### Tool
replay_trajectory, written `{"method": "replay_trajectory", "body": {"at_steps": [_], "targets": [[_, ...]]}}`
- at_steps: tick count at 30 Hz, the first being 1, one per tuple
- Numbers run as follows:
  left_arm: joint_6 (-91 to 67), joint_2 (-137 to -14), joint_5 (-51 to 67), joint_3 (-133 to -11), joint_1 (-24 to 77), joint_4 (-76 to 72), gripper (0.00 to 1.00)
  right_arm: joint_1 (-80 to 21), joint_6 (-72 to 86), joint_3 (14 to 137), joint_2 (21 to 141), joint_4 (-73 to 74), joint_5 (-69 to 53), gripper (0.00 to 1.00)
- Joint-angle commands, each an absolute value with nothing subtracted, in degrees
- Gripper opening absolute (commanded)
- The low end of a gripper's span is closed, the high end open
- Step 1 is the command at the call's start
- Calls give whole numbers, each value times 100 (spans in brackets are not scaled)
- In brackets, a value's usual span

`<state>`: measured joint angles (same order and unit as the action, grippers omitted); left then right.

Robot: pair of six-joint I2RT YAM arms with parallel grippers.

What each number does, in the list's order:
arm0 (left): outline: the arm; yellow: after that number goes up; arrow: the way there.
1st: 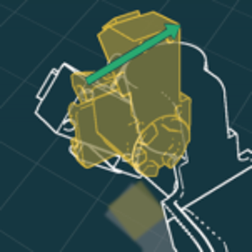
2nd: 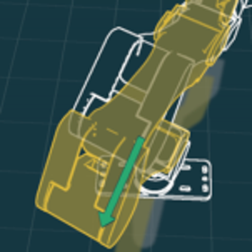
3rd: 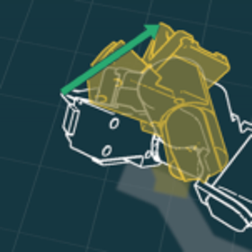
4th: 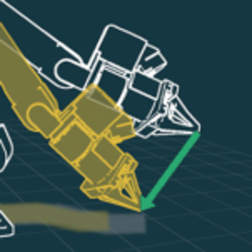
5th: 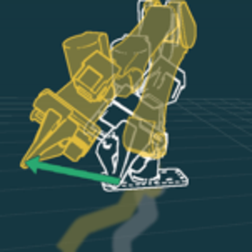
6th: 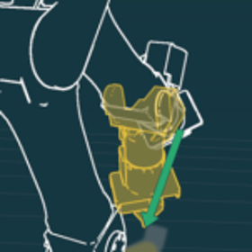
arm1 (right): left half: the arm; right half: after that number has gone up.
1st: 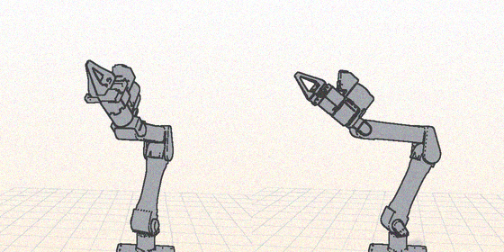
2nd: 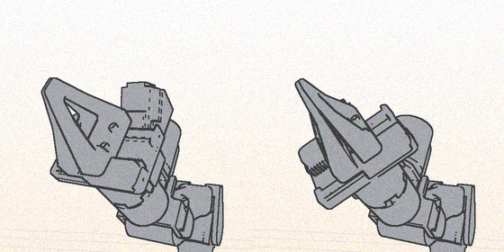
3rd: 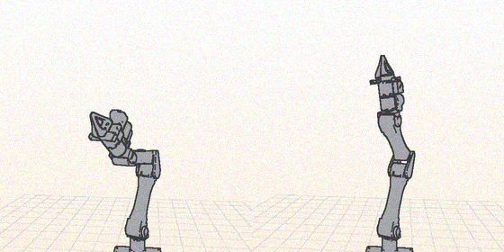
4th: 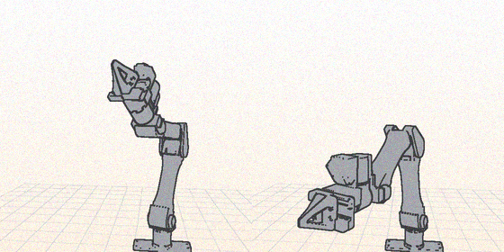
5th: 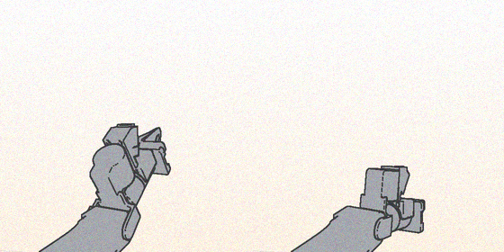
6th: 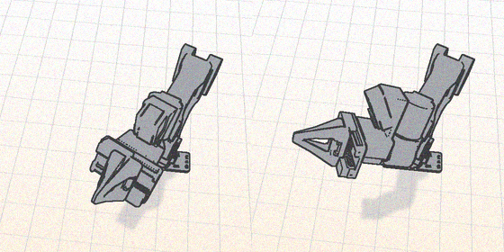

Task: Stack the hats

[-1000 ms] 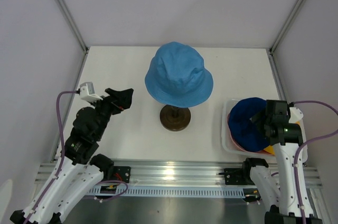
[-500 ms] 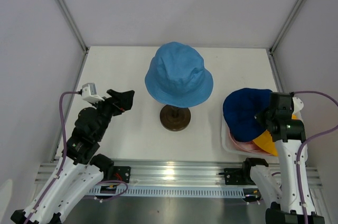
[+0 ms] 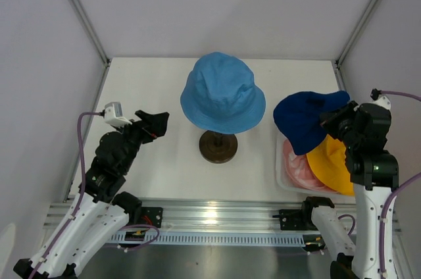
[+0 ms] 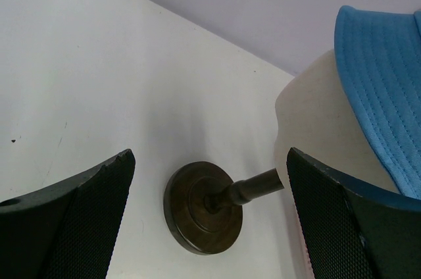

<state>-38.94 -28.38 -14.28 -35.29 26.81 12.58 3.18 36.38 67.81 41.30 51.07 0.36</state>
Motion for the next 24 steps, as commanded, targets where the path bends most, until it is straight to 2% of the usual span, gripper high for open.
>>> {"method": "replay_trajectory", "body": {"at_steps": [1,10,14,18,22,24], "targets": [[-3806,-2874,-1318,-3691,2610,1116,100,325,3604,7320,4289,4080,-343,0],[-3797,-2892,-1275,-3867,2610,1125,100,325,3656,8032,4992,2980,-555,0],[-3814,-2944,-1152,-3937,2610,1073,100,325,3744,8902,5396,2630,-281,0],[-3814,-3058,-1125,-3973,2619,1037,99,316,4130,9307,5835,1435,-1113,0],[-3841,-3138,-1125,-4034,2610,1055,100,238,5025,10507,6906,740,-2318,0],[-3867,-3155,-1116,-4043,2610,1037,99,-329,5361,10958,7609,510,-2548,0]]}}
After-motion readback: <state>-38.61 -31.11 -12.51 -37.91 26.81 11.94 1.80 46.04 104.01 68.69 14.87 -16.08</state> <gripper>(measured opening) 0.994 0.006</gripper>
